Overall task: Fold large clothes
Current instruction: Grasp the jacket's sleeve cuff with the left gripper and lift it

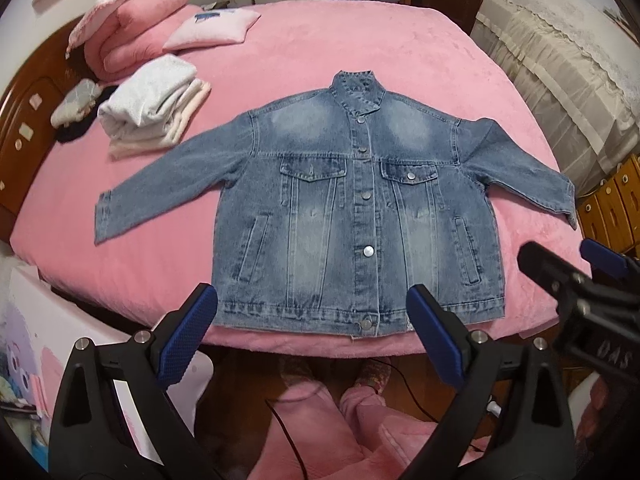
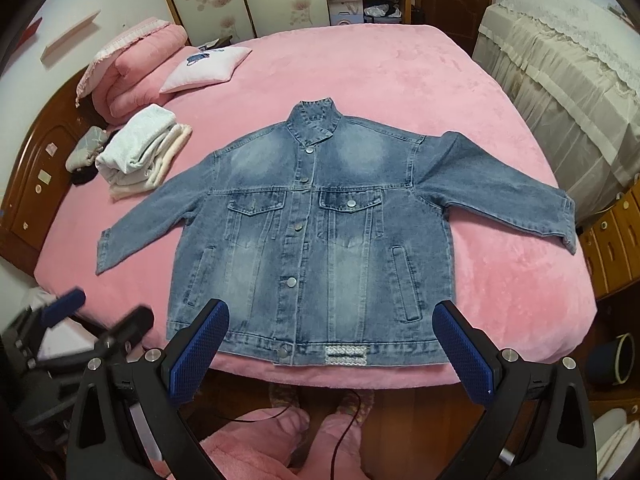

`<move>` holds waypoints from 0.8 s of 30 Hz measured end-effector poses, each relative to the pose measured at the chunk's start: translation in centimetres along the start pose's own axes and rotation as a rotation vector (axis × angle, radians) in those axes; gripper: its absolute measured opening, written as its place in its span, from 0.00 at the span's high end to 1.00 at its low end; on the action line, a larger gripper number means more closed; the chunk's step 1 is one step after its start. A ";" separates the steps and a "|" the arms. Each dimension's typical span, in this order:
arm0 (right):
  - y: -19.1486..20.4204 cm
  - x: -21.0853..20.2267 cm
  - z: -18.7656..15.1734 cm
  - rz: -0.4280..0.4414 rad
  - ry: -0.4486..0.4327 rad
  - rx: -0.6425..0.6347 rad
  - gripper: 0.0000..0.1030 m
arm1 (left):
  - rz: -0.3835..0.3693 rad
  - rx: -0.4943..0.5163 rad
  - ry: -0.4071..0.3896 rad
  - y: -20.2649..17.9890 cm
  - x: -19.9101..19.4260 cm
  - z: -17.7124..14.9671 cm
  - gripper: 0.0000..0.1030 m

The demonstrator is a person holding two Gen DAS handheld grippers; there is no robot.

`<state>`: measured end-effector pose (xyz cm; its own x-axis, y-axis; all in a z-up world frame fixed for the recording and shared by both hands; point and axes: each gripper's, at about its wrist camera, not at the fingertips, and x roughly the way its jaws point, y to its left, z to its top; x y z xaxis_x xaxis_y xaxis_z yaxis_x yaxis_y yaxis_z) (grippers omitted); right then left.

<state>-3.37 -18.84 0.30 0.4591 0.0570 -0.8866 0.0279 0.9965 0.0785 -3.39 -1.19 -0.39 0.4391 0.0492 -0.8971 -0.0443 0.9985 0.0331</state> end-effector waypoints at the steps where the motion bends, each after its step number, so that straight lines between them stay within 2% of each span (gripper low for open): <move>1: 0.0 0.3 0.1 0.005 0.006 0.001 0.00 | 0.005 -0.008 0.005 0.3 0.1 -0.1 0.09; 6: 1.8 4.2 1.4 0.021 0.106 -0.007 0.00 | 0.000 -0.051 0.056 2.6 1.8 0.0 0.08; 9: 2.9 6.6 2.4 0.007 0.160 0.002 0.00 | -0.028 -0.121 0.102 5.6 3.8 0.7 0.08; 14: 5.7 11.2 4.1 -0.062 0.241 0.037 0.00 | -0.101 -0.343 0.192 14.7 9.0 2.0 0.08; 19: 10.8 15.8 5.3 -0.171 0.316 0.041 0.00 | -0.042 -0.486 0.273 25.1 15.0 3.5 0.08; 21: 14.1 18.0 5.5 -0.202 0.356 0.021 0.00 | -0.031 -0.567 0.292 29.6 17.7 3.6 0.08; 24: 19.5 21.3 5.1 -0.207 0.421 -0.013 0.00 | 0.029 -0.669 0.325 36.5 22.1 3.6 0.08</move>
<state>11.45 1.53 -14.74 0.0445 -0.1259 -0.9910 0.0686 0.9901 -0.1227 7.92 36.45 -17.37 0.1467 -0.0379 -0.9884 -0.6341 0.7633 -0.1234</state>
